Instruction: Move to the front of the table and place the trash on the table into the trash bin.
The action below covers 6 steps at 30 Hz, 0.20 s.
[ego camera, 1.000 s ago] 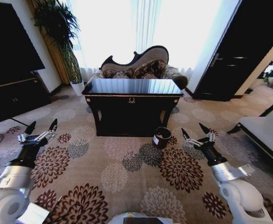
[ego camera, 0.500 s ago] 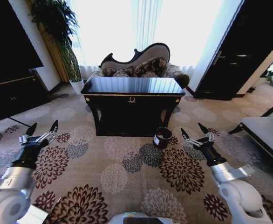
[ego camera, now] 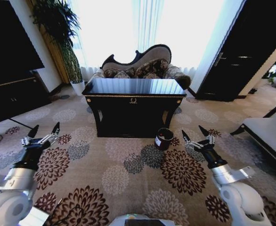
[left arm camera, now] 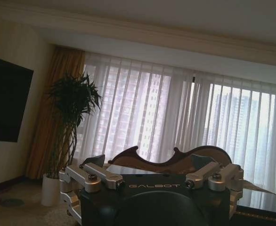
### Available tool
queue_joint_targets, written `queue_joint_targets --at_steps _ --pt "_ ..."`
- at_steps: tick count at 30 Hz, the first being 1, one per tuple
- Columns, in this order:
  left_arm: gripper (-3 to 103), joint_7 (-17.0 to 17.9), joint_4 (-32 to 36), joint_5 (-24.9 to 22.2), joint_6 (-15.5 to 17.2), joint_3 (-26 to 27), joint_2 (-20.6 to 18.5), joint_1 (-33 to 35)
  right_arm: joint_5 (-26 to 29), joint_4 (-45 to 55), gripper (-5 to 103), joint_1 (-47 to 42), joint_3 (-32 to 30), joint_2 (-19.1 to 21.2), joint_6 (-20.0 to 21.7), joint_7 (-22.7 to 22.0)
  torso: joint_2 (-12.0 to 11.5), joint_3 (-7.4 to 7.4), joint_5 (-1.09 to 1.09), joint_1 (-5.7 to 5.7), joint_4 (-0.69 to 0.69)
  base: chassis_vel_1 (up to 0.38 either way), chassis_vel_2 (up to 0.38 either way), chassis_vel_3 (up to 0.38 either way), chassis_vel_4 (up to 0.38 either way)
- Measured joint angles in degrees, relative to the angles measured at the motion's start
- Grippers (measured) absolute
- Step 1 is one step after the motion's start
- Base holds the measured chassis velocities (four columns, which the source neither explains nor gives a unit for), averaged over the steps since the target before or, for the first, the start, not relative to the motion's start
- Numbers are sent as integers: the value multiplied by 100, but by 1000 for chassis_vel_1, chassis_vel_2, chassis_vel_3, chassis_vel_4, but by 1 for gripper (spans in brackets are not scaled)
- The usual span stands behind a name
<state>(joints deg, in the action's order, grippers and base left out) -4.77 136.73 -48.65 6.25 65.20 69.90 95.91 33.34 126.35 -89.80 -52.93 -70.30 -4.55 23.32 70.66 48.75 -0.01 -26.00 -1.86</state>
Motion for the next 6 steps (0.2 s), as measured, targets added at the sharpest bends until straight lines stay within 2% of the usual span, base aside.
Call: queue_joint_targets --at_steps 6 --pt "100 -1 -73 85 -16 -91 19 -31 -48 -92 100 7 46 -37 -108 52 -1 1 0 -3 0 -24 36 37 -46"
